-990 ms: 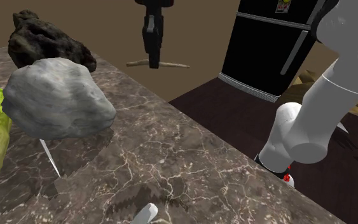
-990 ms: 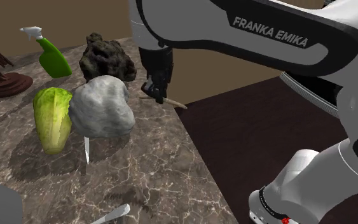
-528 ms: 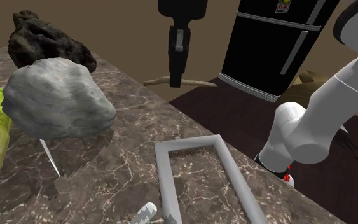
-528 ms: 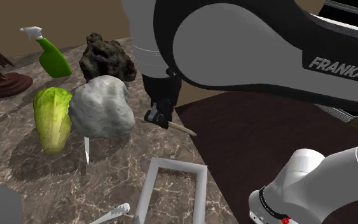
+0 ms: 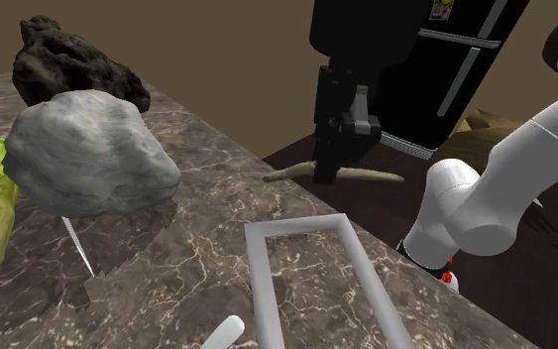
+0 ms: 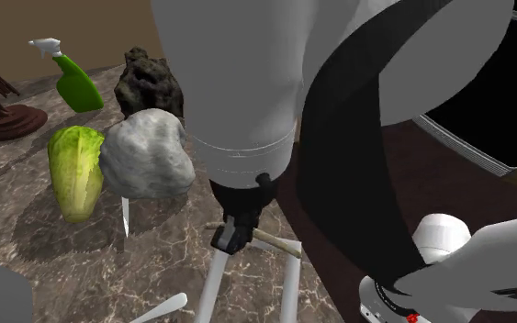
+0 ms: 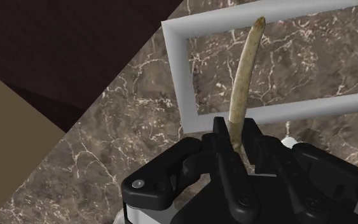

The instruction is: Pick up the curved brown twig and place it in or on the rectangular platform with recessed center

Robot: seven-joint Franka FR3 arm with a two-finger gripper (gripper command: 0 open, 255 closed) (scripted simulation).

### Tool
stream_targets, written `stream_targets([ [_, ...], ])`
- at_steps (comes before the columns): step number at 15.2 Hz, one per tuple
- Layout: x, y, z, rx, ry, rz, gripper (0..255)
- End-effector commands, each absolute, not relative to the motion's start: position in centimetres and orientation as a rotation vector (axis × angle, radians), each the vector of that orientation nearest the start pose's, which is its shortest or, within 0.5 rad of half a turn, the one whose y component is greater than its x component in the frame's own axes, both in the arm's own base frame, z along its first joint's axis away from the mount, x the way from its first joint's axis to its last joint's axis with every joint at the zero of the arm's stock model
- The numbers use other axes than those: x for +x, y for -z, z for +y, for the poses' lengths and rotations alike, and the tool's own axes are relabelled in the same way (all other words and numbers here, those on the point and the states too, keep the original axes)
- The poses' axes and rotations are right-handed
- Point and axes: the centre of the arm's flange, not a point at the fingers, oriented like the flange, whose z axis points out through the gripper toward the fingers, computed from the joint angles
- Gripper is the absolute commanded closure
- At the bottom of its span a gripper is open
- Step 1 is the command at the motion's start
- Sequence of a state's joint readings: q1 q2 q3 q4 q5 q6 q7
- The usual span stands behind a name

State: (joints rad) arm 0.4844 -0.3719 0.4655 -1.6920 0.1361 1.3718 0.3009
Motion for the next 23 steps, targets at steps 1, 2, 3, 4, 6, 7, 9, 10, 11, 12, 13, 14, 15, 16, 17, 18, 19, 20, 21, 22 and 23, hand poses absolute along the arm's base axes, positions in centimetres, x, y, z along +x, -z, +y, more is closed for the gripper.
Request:
stream_targets([
  [1,16.2,-71.0,39.0,-2.994,0.044,-1.007,255],
  [2,14.9,-70.9,39.4,-2.994,0.044,-1.007,255],
  [3,13.7,-70.9,39.8,-2.994,0.044,-1.007,255],
  [4,11.4,-70.9,40.5,-2.994,0.044,-1.007,255],
  [6,11.4,-69.8,40.5,-2.994,0.044,-1.007,255],
  [7,11.4,-69.3,40.5,-2.994,0.044,-1.007,255],
  [9,11.4,-68.3,40.5,-2.994,0.044,-1.007,255],
  [10,11.4,-67.7,40.5,-2.994,0.044,-1.007,255],
  [11,11.4,-67.2,40.5,-2.994,0.044,-1.007,255],
  [12,11.4,-66.7,40.5,-2.994,0.044,-1.007,255],
  [13,11.4,-66.1,40.5,-2.994,0.044,-1.007,255],
  [14,11.4,-65.6,40.5,-2.994,0.044,-1.007,255],
  [15,11.4,-65.1,40.5,-2.994,0.044,-1.007,255],
  [16,11.4,-64.6,40.5,-2.994,0.044,-1.007,255],
  [17,11.4,-64.5,40.5,-2.994,0.044,-1.007,255],
  [18,11.4,-64.5,40.5,-2.994,0.044,-1.007,255],
  [19,11.4,-64.5,40.5,-2.994,0.044,-1.007,255],
  [20,11.4,-64.5,40.5,-2.994,0.044,-1.007,255],
  [21,11.4,-64.5,40.5,-2.994,0.044,-1.007,255],
  [22,11.4,-64.5,40.5,-2.994,0.044,-1.007,255],
  [23,11.4,-64.5,40.5,-2.994,0.044,-1.007,255],
])
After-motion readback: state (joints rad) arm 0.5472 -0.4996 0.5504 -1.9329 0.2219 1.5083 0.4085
